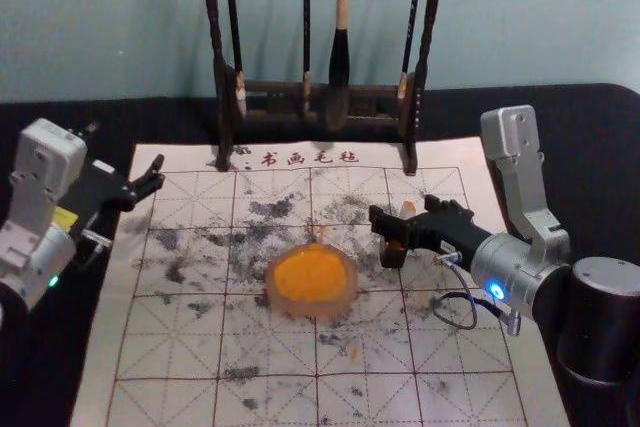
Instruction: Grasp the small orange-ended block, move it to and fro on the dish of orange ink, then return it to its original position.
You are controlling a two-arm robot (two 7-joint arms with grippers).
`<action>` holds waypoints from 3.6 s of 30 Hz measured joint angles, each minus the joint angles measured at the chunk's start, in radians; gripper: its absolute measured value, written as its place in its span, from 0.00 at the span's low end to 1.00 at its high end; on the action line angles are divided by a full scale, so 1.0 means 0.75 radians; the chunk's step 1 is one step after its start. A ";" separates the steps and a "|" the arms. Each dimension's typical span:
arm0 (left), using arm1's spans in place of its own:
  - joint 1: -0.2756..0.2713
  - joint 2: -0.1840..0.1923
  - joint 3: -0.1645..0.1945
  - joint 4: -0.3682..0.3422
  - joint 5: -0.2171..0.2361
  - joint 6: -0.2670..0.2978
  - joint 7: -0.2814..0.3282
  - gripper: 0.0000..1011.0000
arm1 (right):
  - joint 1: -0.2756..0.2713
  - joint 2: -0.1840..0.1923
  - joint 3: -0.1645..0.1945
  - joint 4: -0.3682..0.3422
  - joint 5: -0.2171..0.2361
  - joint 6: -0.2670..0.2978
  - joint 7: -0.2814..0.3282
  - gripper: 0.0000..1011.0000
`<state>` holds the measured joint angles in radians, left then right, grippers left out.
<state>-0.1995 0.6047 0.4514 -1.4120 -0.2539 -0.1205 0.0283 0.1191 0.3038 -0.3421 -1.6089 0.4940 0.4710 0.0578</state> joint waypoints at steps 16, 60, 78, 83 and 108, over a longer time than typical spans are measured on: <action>0.000 0.000 0.000 0.000 0.000 0.000 0.000 0.99 | -0.010 -0.002 0.007 -0.013 -0.042 -0.001 0.040 0.99; 0.000 0.000 0.000 0.000 0.000 0.000 0.000 0.99 | -0.010 -0.002 0.007 -0.013 -0.034 -0.003 0.033 0.11; 0.000 0.000 0.000 0.000 0.000 0.000 0.000 0.99 | -0.035 0.002 0.030 -0.066 -0.063 -0.054 0.081 0.11; 0.000 0.000 0.000 0.000 0.000 0.000 0.000 0.99 | -0.044 0.028 0.035 -0.107 -0.101 -0.119 0.119 0.11; 0.000 0.000 0.000 0.000 0.000 0.000 0.000 0.99 | 0.214 0.223 -0.113 0.094 -0.110 -0.586 0.760 0.11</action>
<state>-0.1995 0.6047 0.4514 -1.4120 -0.2539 -0.1205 0.0283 0.2794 0.4714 -0.4267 -1.5383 0.4117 0.0318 0.6280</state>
